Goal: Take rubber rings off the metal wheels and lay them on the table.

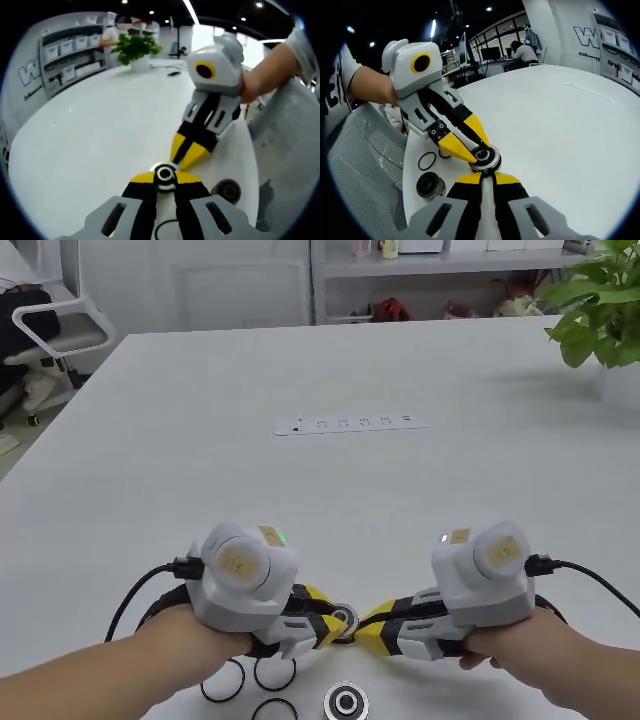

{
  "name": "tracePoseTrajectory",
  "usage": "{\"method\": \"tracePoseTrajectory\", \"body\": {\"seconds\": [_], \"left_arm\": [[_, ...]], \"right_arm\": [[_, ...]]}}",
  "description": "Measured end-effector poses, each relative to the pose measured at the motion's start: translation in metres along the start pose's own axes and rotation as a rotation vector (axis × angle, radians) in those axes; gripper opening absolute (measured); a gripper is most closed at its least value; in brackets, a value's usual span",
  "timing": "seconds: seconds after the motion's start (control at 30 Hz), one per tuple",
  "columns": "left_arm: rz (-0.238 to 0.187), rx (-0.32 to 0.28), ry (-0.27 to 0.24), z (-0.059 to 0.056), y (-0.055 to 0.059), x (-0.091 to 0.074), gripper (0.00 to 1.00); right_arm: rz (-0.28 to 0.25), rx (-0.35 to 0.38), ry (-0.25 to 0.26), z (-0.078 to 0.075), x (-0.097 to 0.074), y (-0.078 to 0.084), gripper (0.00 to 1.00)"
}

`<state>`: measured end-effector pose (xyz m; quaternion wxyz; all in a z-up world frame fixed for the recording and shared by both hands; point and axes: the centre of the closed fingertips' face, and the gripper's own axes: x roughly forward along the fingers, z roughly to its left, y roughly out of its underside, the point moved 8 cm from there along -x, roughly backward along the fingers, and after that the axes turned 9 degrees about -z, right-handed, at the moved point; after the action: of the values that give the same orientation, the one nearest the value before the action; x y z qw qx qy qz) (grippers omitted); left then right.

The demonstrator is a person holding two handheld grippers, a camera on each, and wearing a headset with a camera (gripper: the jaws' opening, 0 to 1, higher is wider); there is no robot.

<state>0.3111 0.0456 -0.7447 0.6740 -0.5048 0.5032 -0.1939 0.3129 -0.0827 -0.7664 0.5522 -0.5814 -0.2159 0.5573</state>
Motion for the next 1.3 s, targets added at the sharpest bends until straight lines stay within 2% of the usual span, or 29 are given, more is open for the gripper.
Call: {"method": "tracePoseTrajectory", "body": {"seconds": [0.1, 0.37, 0.63, 0.87, 1.3], "left_arm": [[0.000, 0.001, 0.000, 0.000, 0.000, 0.000, 0.13], [-0.004, 0.009, -0.003, 0.000, 0.000, 0.000, 0.13], [-0.003, 0.013, -0.016, -0.001, 0.000, -0.001, 0.12], [0.003, 0.016, -0.021, -0.002, 0.000, -0.001, 0.12], [0.011, 0.016, -0.027, -0.003, -0.001, -0.001, 0.12]], "right_arm": [[-0.006, 0.044, 0.008, -0.003, -0.001, 0.001, 0.00], [-0.020, 0.107, 0.024, -0.004, -0.001, 0.002, 0.00], [-0.084, 0.224, 0.050, -0.009, -0.006, -0.001, 0.00], [-0.111, 0.259, 0.052, -0.008, -0.008, -0.005, 0.00], [-0.127, 0.282, 0.043, -0.007, -0.007, -0.007, 0.00]]}}
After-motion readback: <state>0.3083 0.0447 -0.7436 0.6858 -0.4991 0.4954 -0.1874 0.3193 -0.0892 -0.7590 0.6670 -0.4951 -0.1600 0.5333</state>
